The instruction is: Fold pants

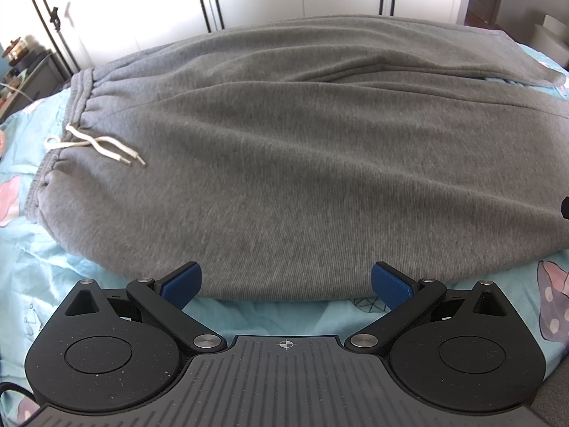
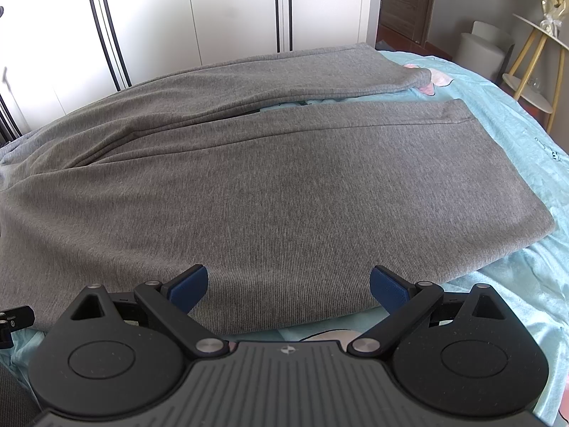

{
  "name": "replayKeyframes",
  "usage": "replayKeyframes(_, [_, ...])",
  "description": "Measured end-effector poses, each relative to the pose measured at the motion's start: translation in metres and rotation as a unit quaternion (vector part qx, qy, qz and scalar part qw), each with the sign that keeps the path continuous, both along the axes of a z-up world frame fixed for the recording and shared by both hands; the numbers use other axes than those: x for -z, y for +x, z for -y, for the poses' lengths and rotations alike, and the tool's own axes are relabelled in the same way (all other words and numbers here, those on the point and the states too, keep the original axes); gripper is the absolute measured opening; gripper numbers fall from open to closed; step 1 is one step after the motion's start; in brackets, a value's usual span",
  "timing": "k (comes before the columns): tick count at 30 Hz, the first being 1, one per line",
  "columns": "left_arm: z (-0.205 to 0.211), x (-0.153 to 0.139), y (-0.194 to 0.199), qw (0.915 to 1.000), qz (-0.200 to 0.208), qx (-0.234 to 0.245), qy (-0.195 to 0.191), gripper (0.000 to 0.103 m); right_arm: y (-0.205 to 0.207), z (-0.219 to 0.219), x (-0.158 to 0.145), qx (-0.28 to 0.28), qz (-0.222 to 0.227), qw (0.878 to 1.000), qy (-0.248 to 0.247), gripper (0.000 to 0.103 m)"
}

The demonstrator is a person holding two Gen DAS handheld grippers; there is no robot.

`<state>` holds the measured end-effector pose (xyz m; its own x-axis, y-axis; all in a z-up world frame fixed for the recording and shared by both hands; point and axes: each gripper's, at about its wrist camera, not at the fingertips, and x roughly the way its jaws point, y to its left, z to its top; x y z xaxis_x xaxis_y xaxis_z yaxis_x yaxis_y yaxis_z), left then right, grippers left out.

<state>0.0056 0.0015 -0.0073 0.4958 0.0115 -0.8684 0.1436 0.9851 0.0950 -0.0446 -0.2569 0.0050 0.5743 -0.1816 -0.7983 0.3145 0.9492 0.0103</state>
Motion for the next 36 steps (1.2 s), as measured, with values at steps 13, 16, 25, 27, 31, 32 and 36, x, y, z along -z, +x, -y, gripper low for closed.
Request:
replayKeyframes(13, [0.0, 0.0, 0.0, 1.0, -0.003, -0.001, -0.001, 0.103, 0.0, 0.0, 0.0, 0.0, 0.0, 1.0, 0.001, 0.098])
replayKeyframes(16, [0.0, 0.0, 0.0, 1.0, -0.003, -0.001, -0.003, 0.103, 0.0, 0.0, 0.0, 0.001, 0.001, 1.0, 0.001, 0.098])
replayKeyframes(25, [-0.002, -0.003, 0.0, 0.9999, 0.001, -0.002, -0.013, 0.103, -0.002, -0.001, -0.001, -0.001, 0.007, 1.0, 0.0, 0.098])
replayKeyframes(27, [-0.003, -0.003, 0.0, 0.9999, 0.001, -0.004, -0.014, 0.103, -0.001, -0.002, -0.002, -0.002, 0.006, 1.0, -0.003, 0.098])
replayKeyframes(31, [-0.006, -0.007, -0.001, 0.9996, 0.009, -0.004, -0.025, 0.103, -0.002, -0.004, -0.009, -0.014, 0.016, 1.0, -0.002, 0.098])
replayKeyframes(32, [-0.006, -0.006, 0.0, 0.9996, 0.009, -0.006, -0.025, 0.103, -0.002, -0.003, -0.01, -0.017, 0.019, 1.0, 0.004, 0.098])
replayKeyframes(36, [-0.008, -0.005, 0.003, 0.9994, 0.009, -0.008, -0.033, 0.103, -0.005, 0.002, -0.02, -0.013, 0.056, 0.998, 0.027, 0.098])
